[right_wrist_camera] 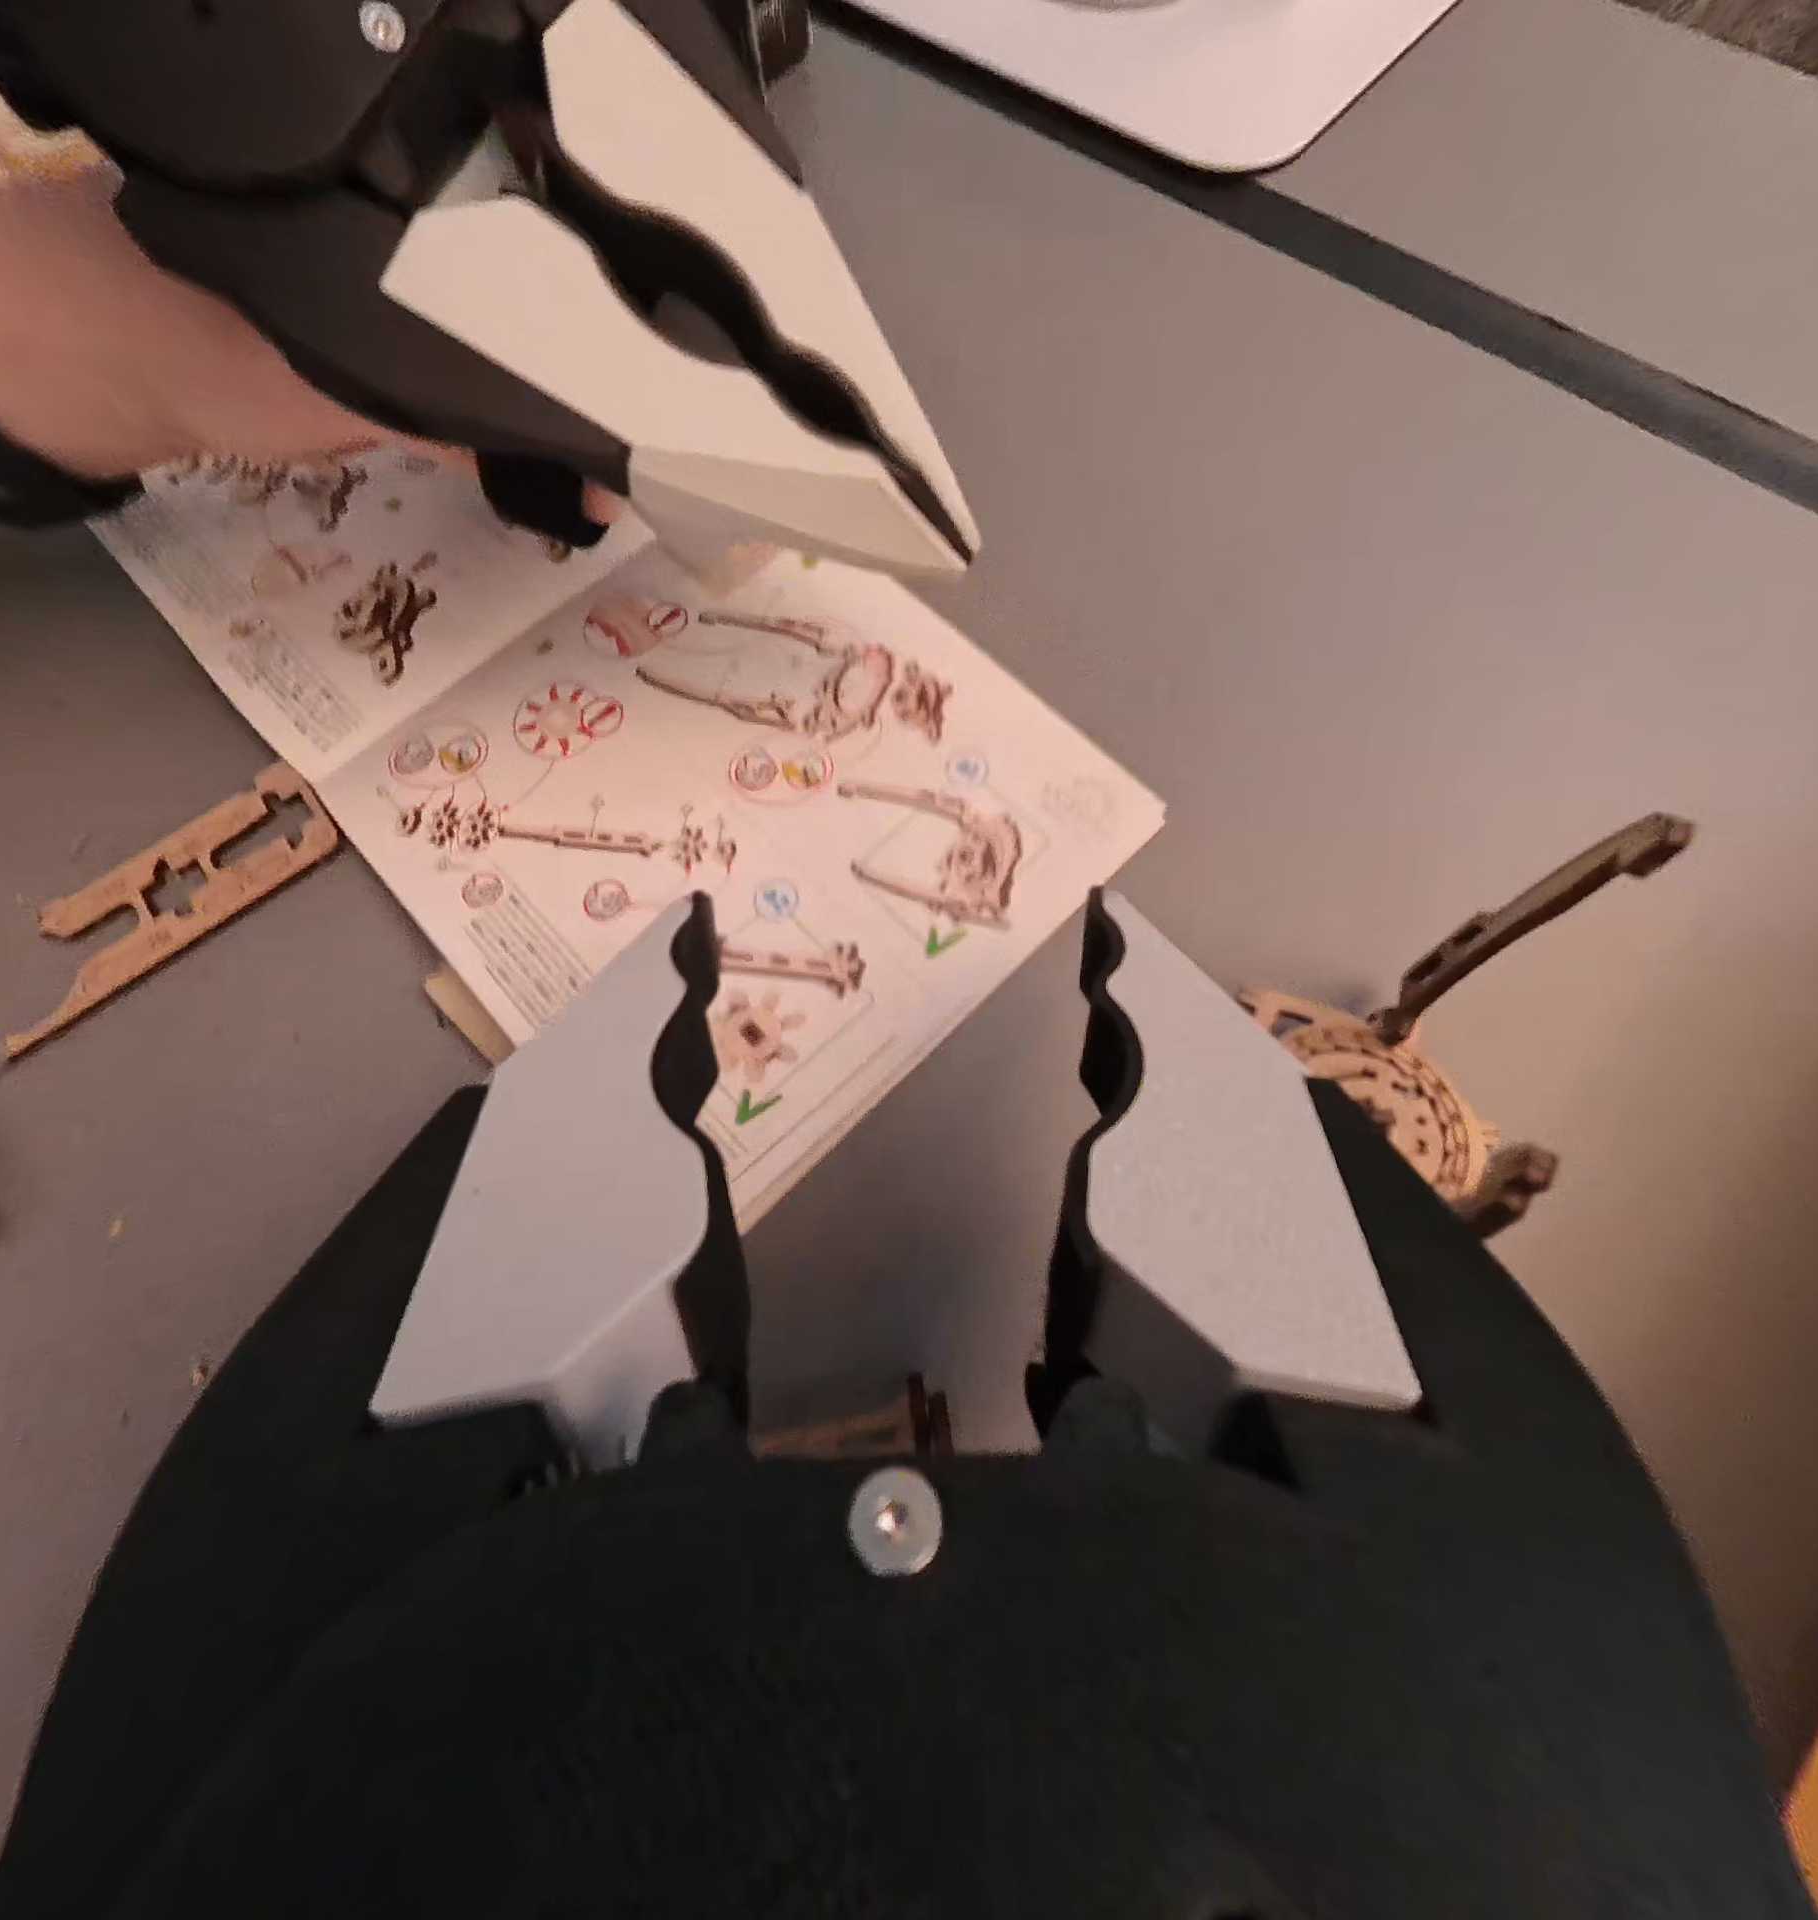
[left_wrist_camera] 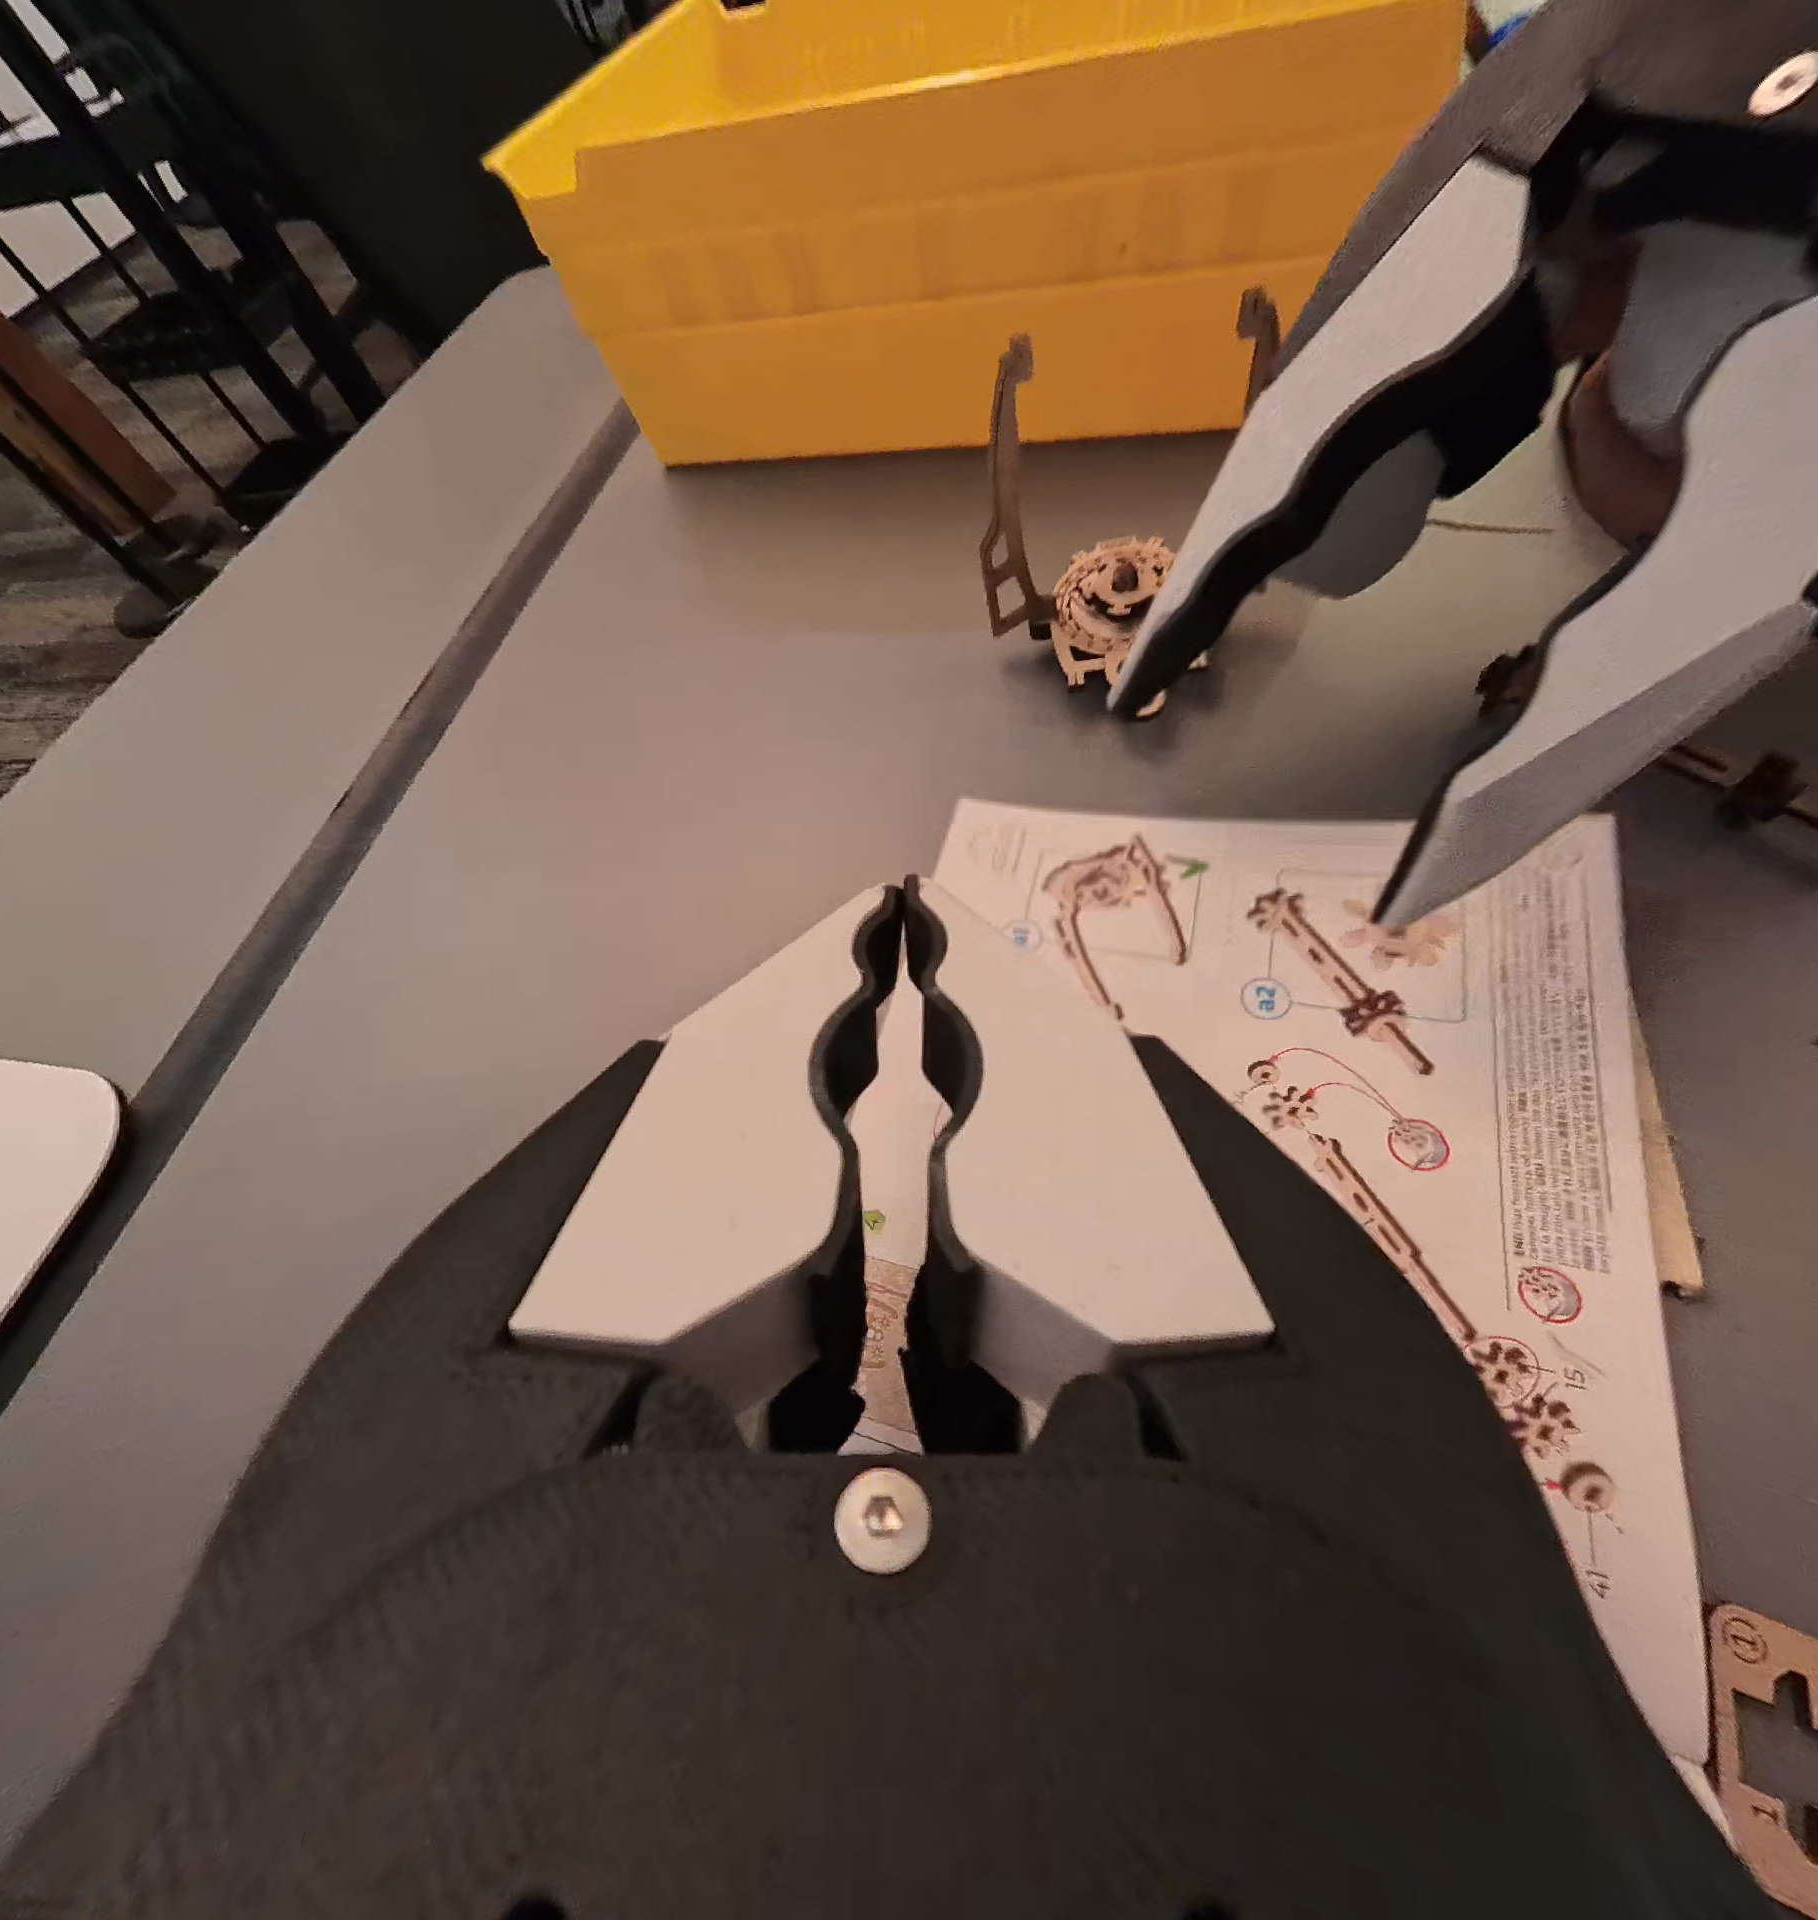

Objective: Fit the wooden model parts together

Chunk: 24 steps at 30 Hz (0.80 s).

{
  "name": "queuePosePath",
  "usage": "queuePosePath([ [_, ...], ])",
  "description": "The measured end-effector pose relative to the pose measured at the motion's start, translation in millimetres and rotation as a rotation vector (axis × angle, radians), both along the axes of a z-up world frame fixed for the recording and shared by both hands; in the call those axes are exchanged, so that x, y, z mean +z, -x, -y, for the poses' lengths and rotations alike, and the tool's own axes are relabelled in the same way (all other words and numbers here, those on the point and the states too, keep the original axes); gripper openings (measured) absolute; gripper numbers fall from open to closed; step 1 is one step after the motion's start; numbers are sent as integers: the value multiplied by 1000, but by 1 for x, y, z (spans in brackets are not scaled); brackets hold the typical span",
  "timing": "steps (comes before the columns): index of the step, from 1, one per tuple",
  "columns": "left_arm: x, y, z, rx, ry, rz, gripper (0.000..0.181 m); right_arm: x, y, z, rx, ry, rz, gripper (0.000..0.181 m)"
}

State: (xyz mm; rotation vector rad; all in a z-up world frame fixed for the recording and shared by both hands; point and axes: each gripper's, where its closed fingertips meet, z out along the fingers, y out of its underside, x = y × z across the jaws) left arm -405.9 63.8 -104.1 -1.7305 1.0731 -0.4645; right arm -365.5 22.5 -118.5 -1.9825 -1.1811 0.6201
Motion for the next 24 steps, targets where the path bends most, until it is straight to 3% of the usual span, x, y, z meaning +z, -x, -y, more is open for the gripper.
queuePosePath([
  [3,2,2,0,5,1,20,0,3,11,3,26,50,-57,65],
  [7,-10,0,2,-26,68,-35,0,-10,9,1,9,42,27,64],
  [10,-25,-1,0,-48,179,-95,19,-17,9,12,43,58,48,65],
  [13,-34,0,-2,-60,307,-102,42,-19,15,44,198,74,28,65],
  [19,-40,2,-3,-78,375,-125,17,-27,9,48,223,-25,114,60],
  [24,-38,4,-2,-61,307,-126,14,-28,8,45,212,-4,79,56],
])
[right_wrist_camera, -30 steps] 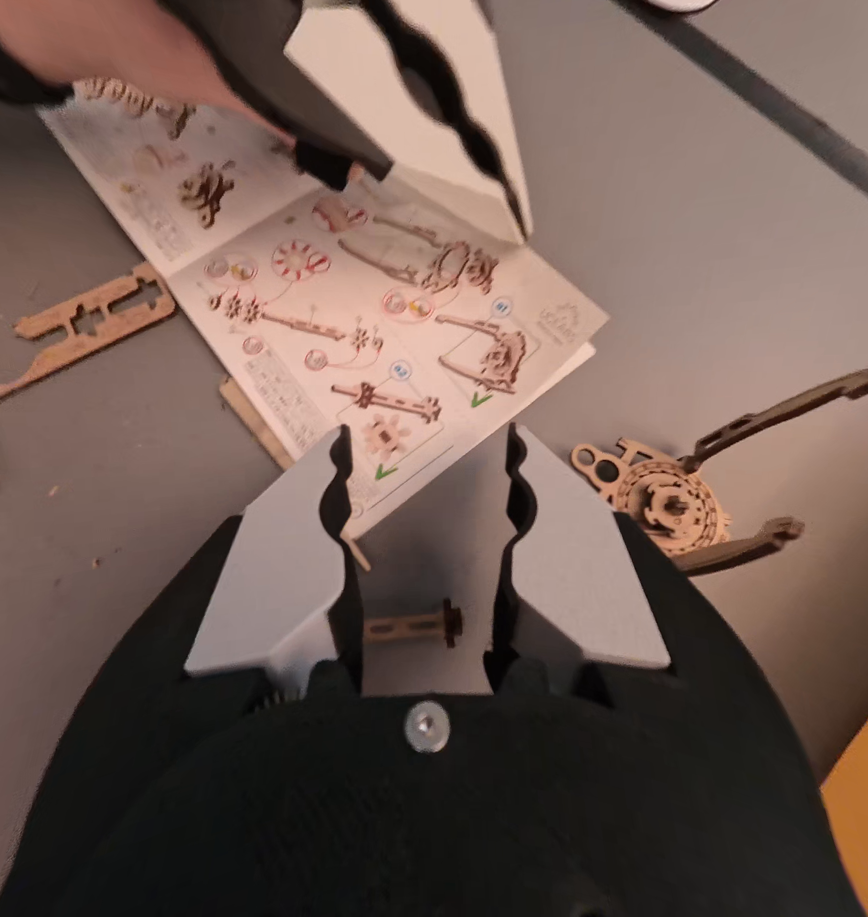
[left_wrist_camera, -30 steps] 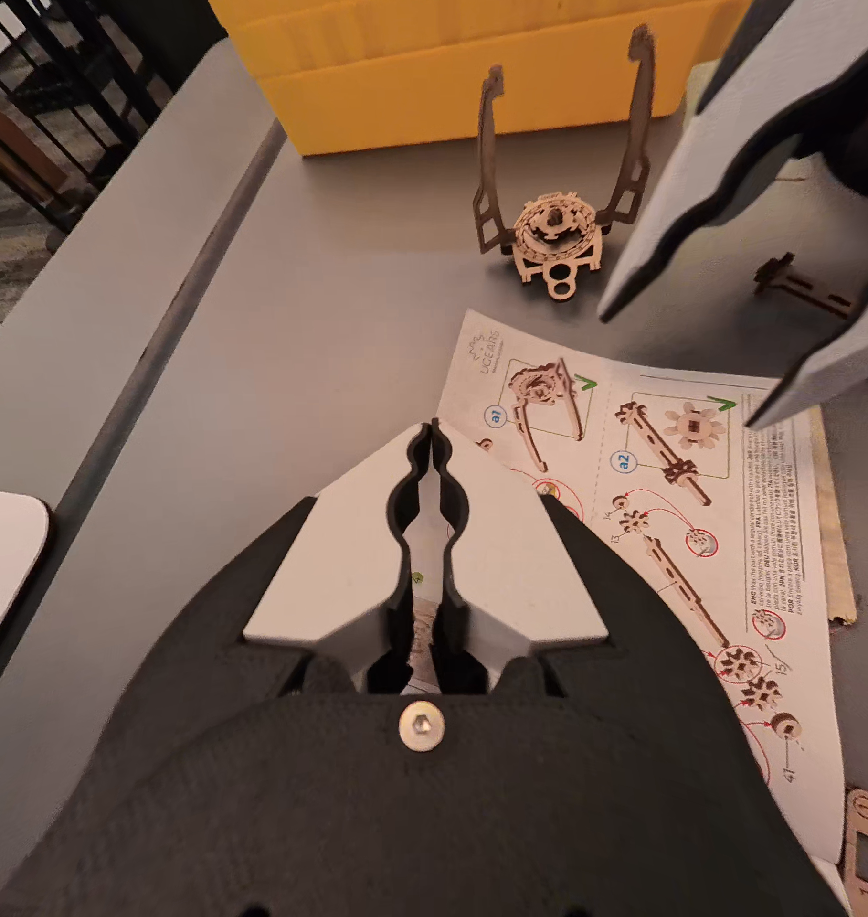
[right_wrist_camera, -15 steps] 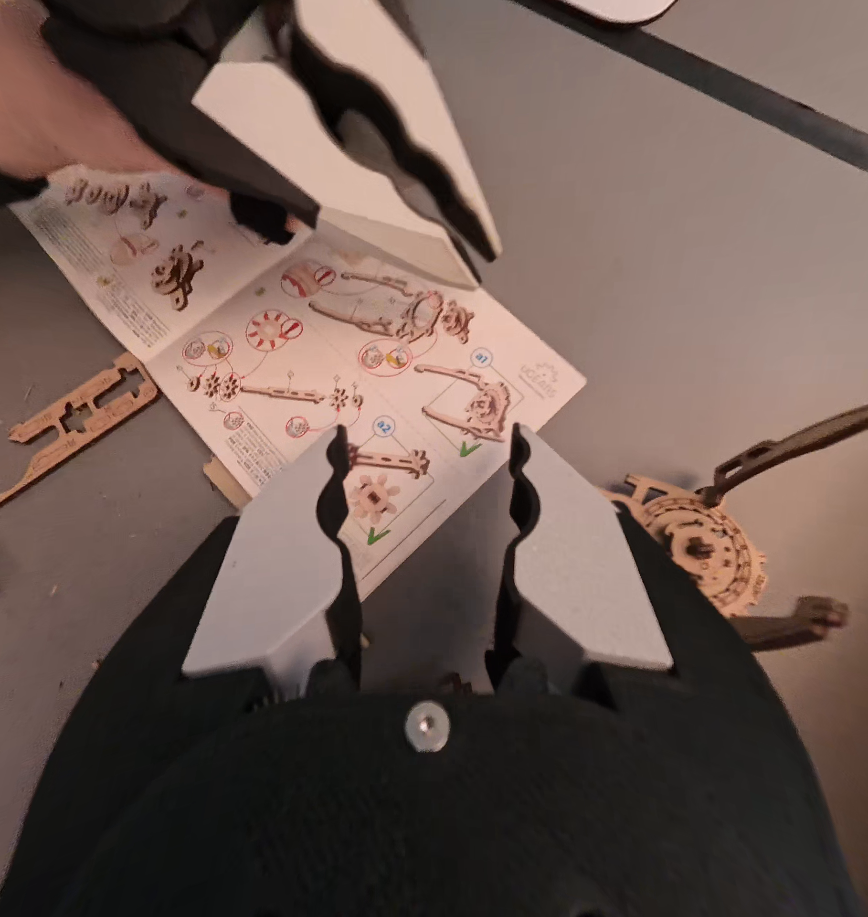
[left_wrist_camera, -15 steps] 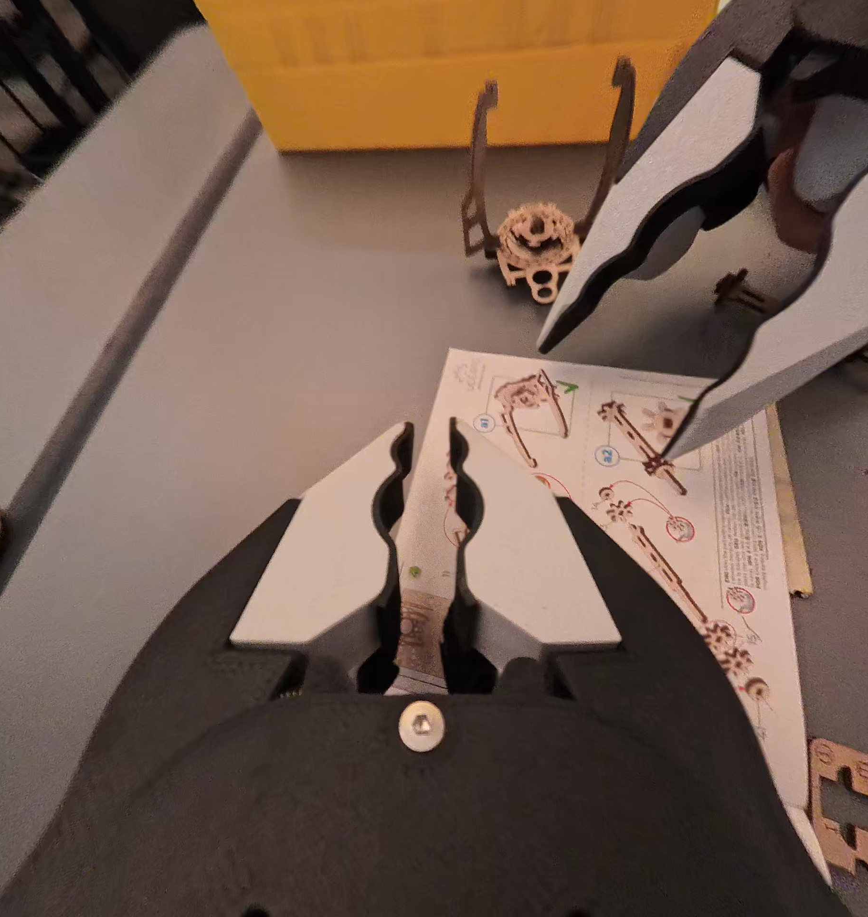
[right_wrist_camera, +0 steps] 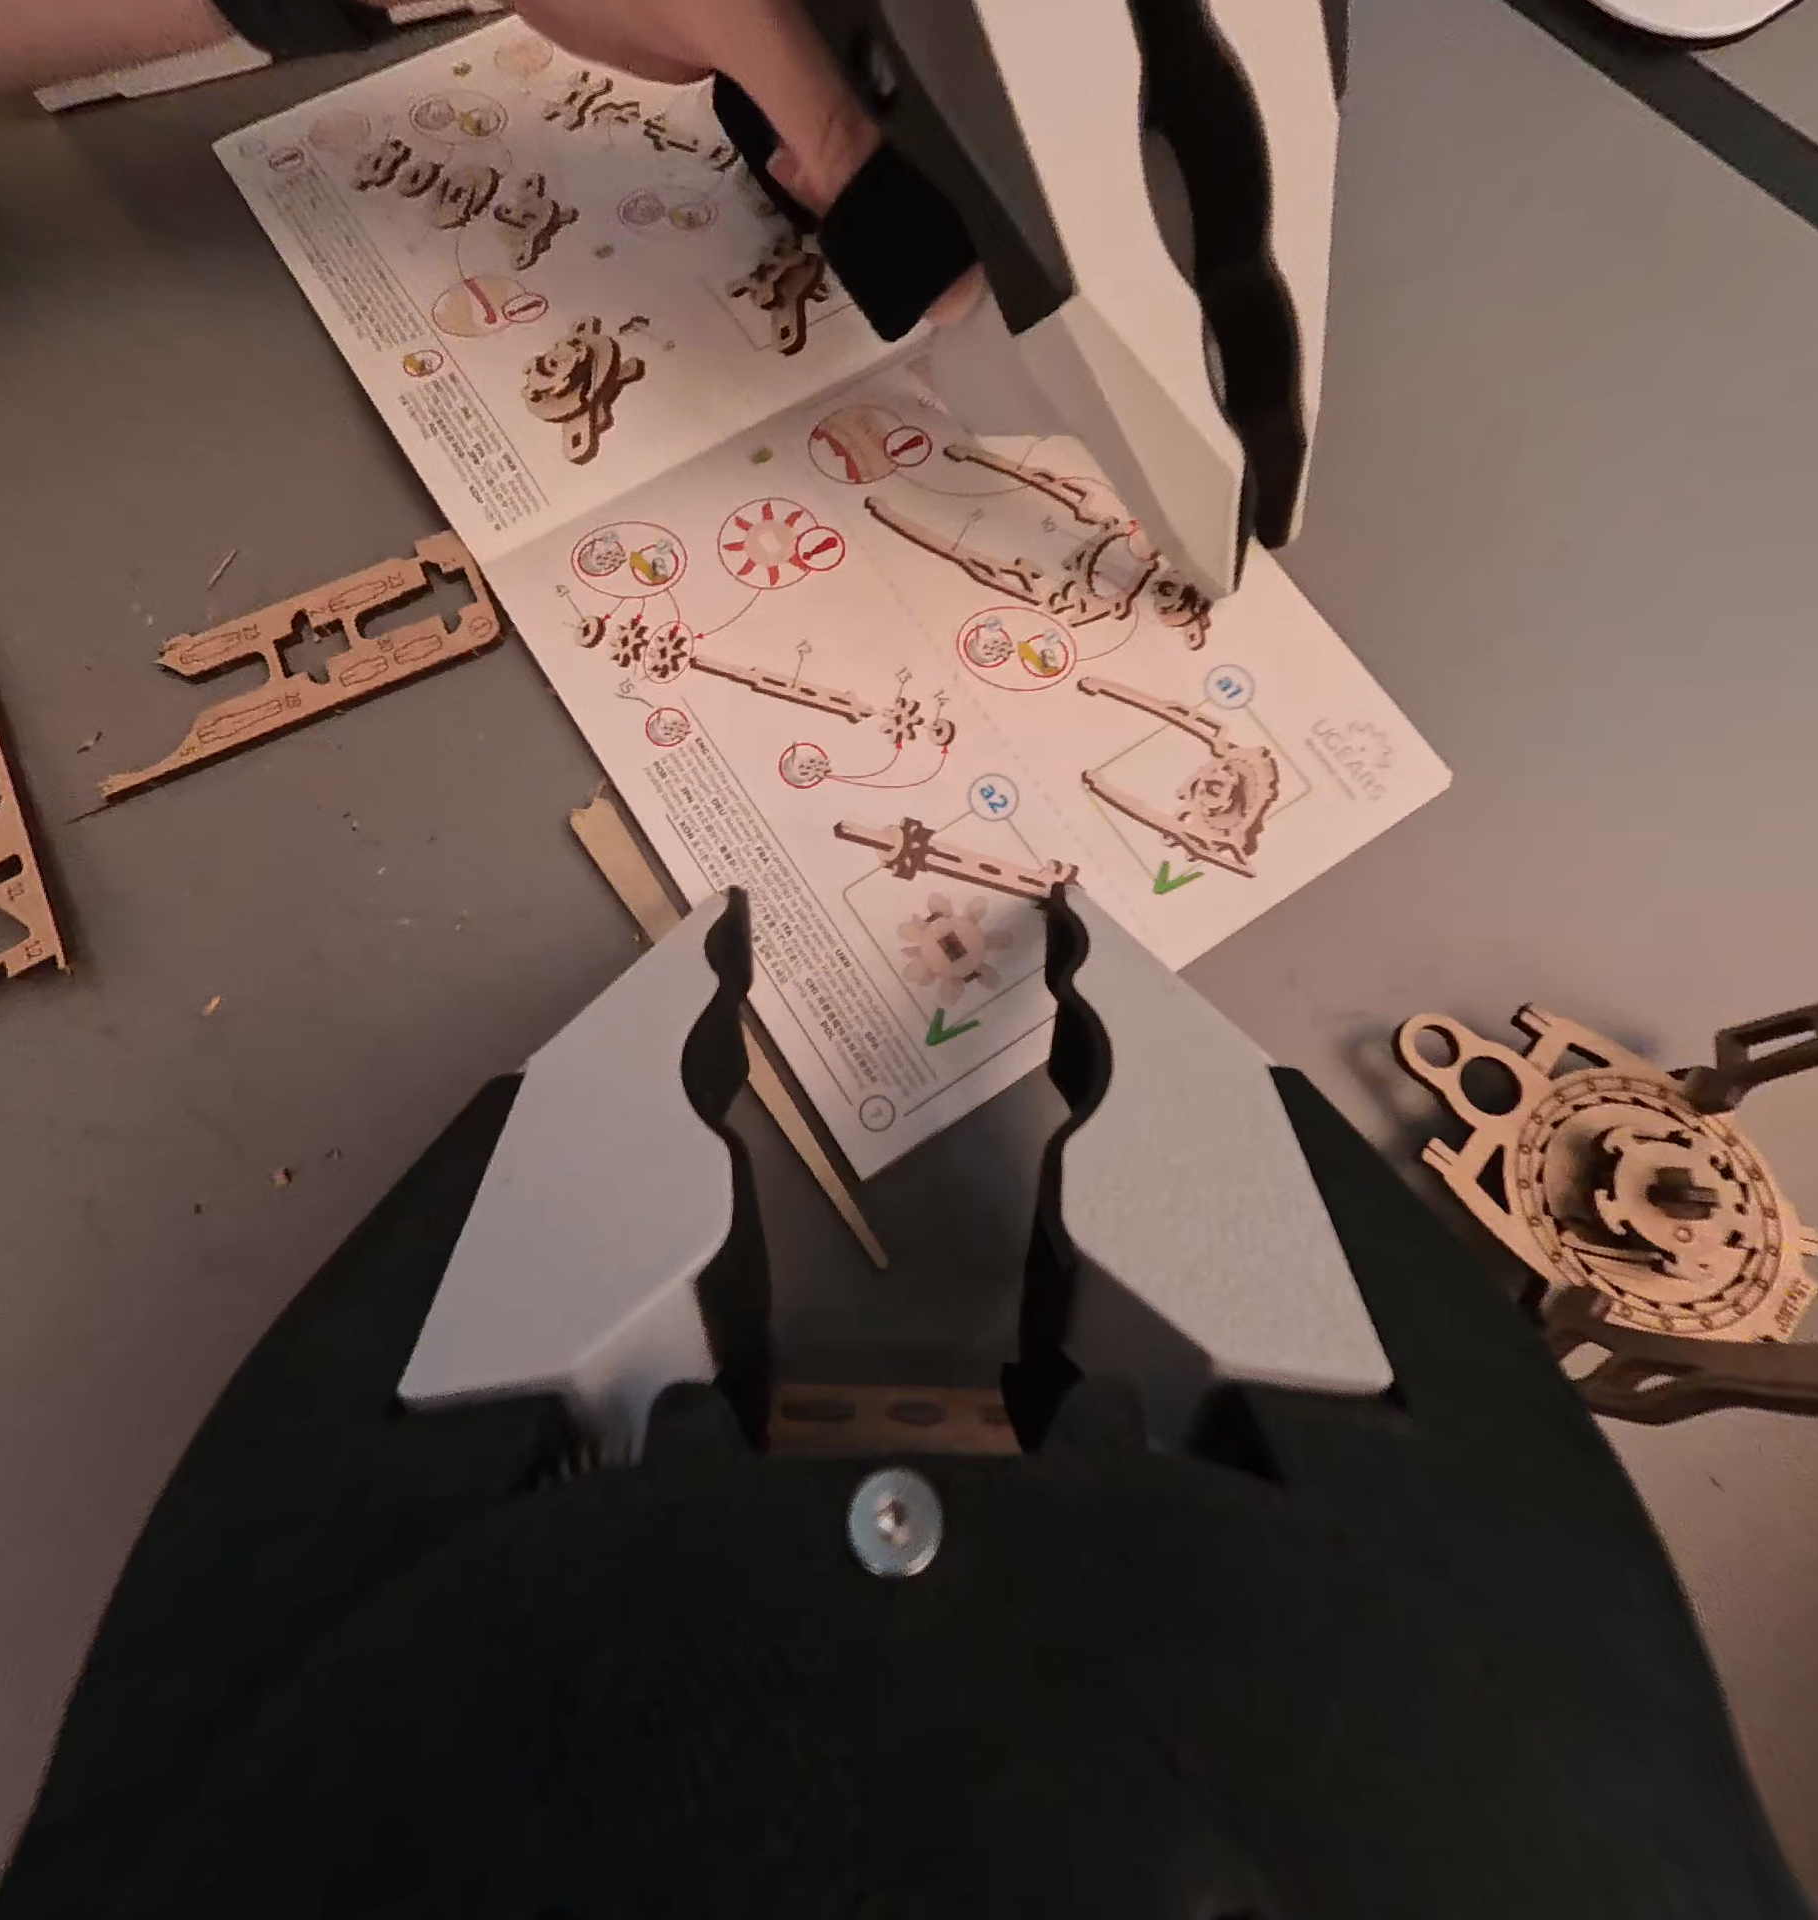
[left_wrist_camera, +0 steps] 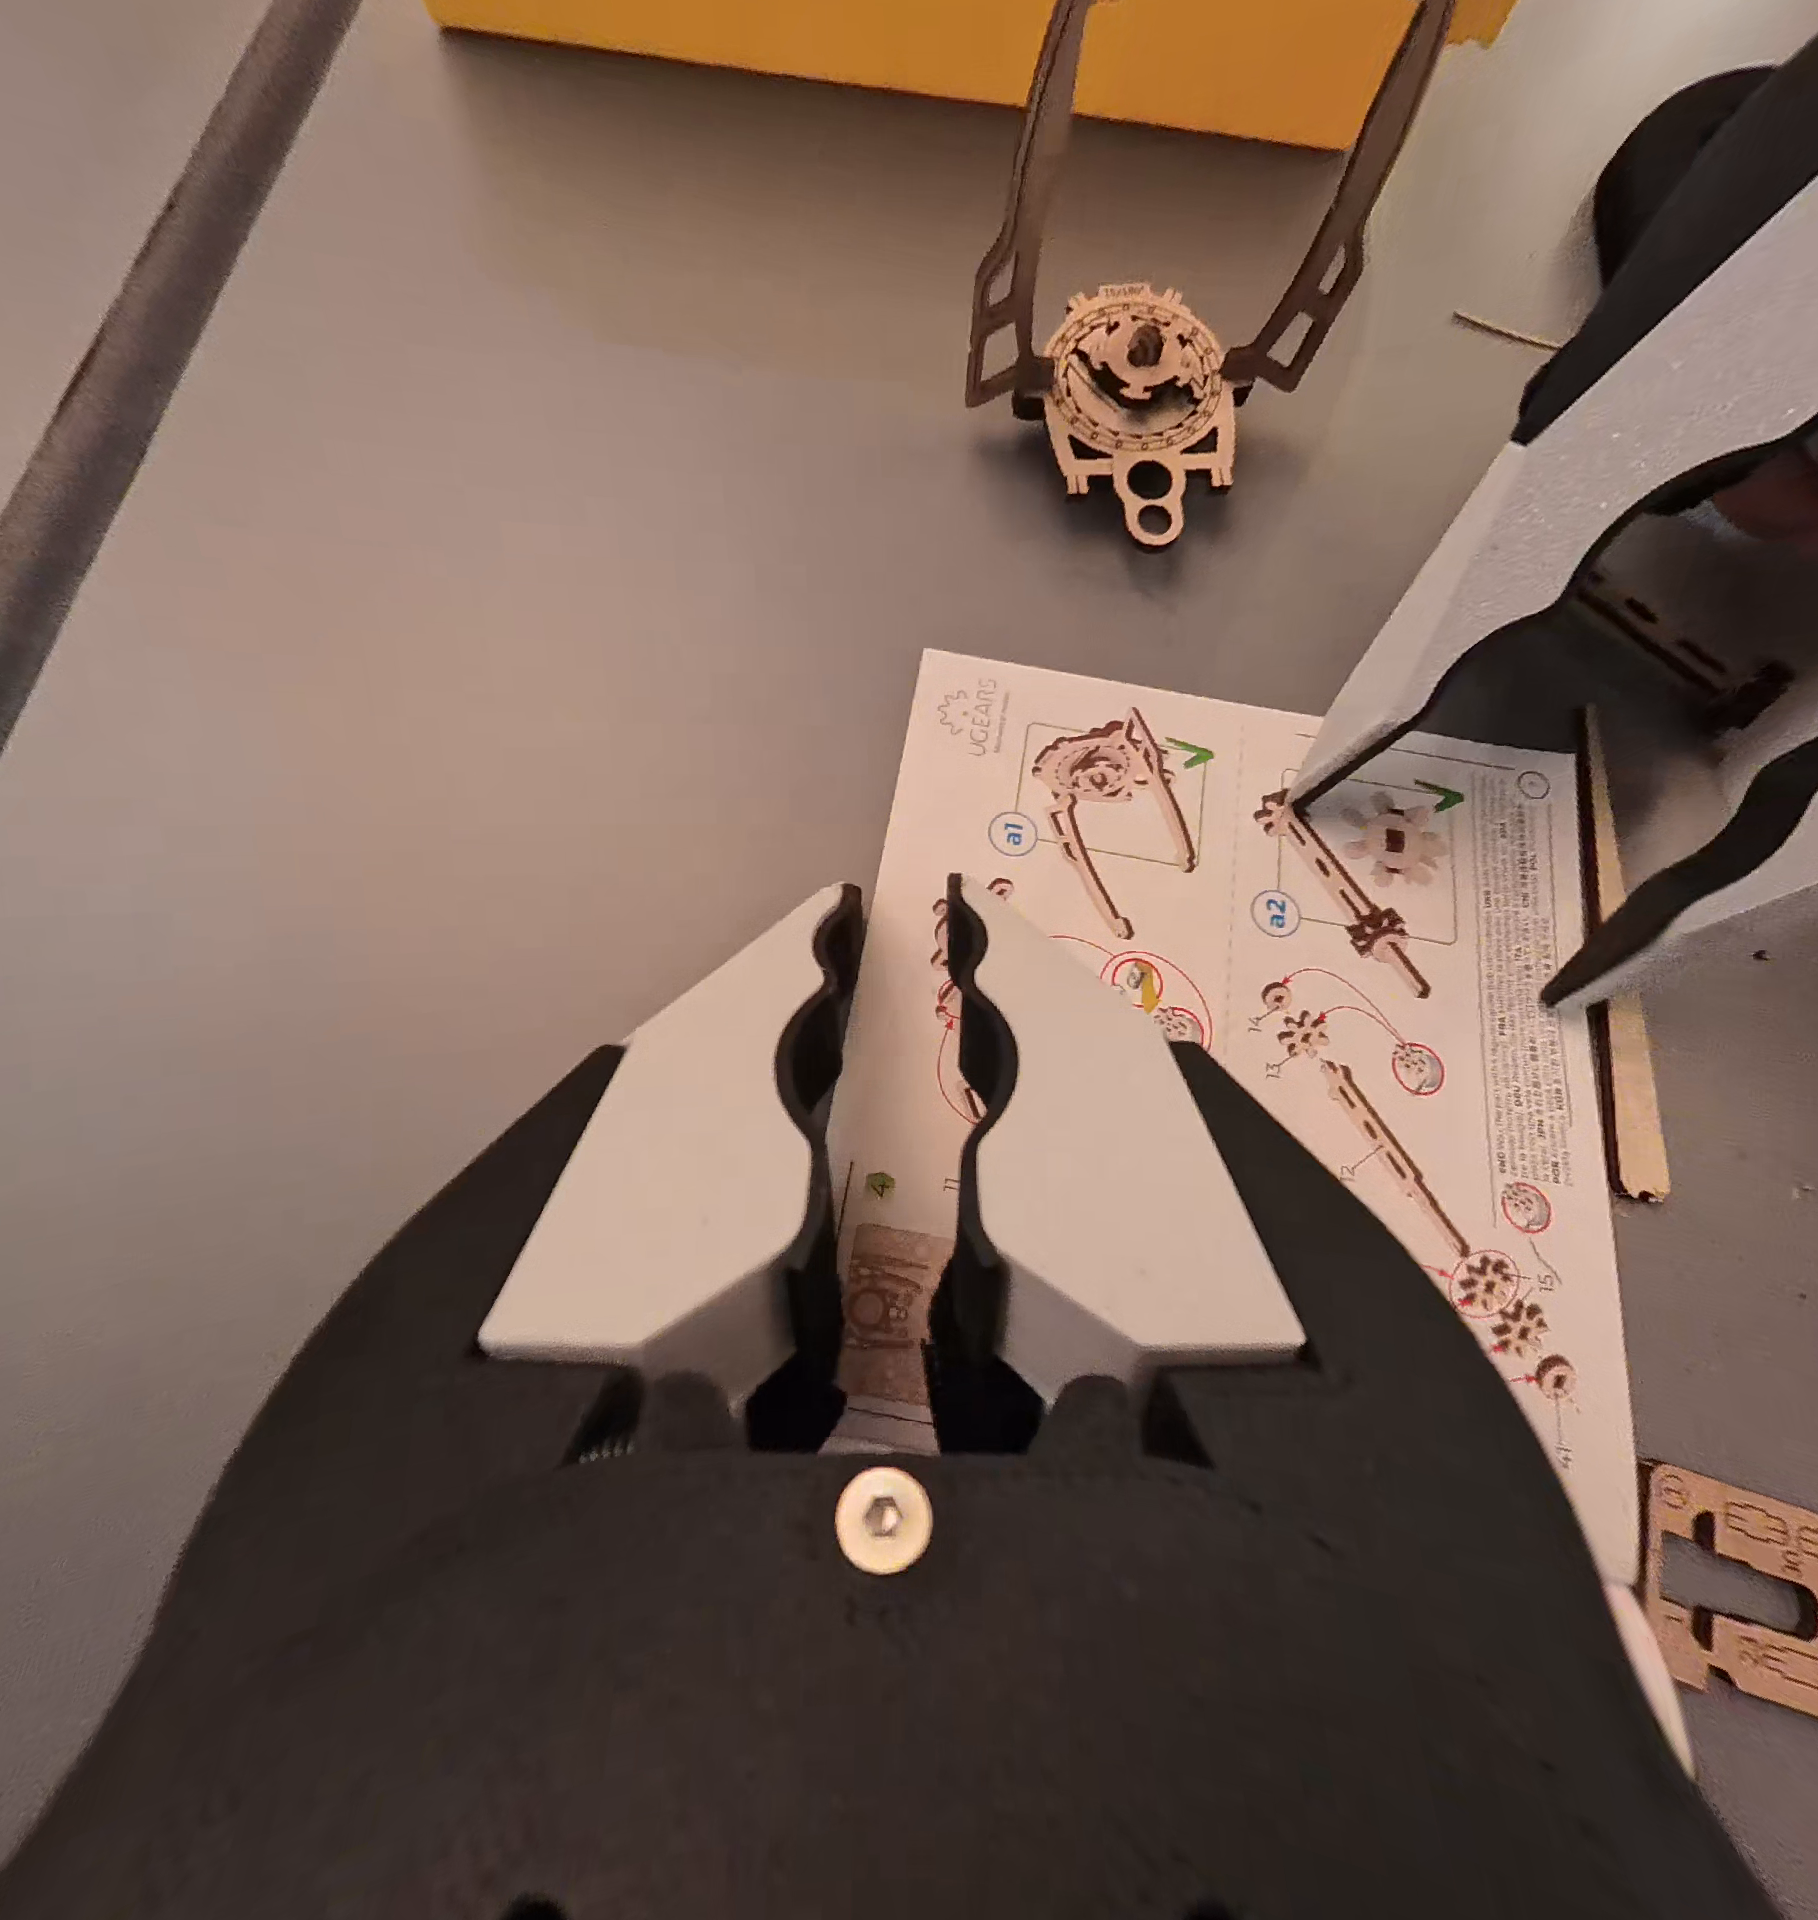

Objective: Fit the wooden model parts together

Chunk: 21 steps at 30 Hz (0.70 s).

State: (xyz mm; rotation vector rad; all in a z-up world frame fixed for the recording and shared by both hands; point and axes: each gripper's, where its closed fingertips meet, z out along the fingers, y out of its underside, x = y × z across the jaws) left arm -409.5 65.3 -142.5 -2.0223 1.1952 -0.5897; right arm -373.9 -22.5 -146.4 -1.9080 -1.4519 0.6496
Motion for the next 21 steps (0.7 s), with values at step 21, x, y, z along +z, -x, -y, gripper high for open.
queuePosePath([
  [21,4,-1,4,-11,-44,22,7,0,1,-2,-8,-9,-22,56],
])
